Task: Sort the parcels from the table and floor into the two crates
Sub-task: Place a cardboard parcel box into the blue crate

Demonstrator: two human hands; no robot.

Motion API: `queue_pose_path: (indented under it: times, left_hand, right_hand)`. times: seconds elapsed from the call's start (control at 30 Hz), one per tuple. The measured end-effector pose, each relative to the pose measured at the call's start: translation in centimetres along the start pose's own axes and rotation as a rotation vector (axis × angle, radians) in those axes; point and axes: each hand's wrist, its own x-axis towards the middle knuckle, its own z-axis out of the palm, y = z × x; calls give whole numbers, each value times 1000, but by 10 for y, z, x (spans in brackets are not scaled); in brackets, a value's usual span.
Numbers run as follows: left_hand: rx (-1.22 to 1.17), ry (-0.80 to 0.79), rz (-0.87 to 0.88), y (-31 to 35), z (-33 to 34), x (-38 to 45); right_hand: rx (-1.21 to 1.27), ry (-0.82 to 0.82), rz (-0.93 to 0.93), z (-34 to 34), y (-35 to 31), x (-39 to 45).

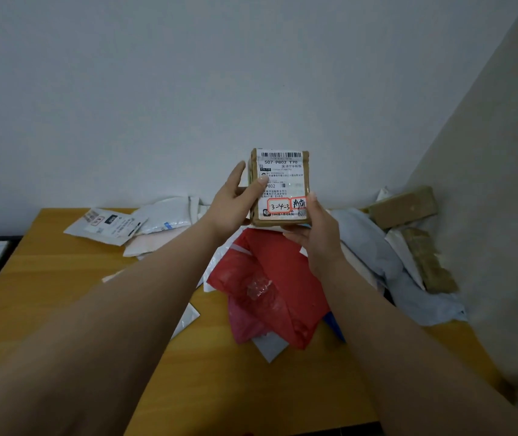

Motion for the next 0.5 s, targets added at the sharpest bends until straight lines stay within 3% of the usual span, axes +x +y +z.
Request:
queue_pose_path:
  times: [0.33,0.5]
  left_hand:
    - [16,6,-127,-50,43,-22]
    - [85,184,-305,-79,13,-53]
  right_hand:
    - [-92,24,160,-43,43,-9]
    - [-104,-111,240,-18,80,-16]
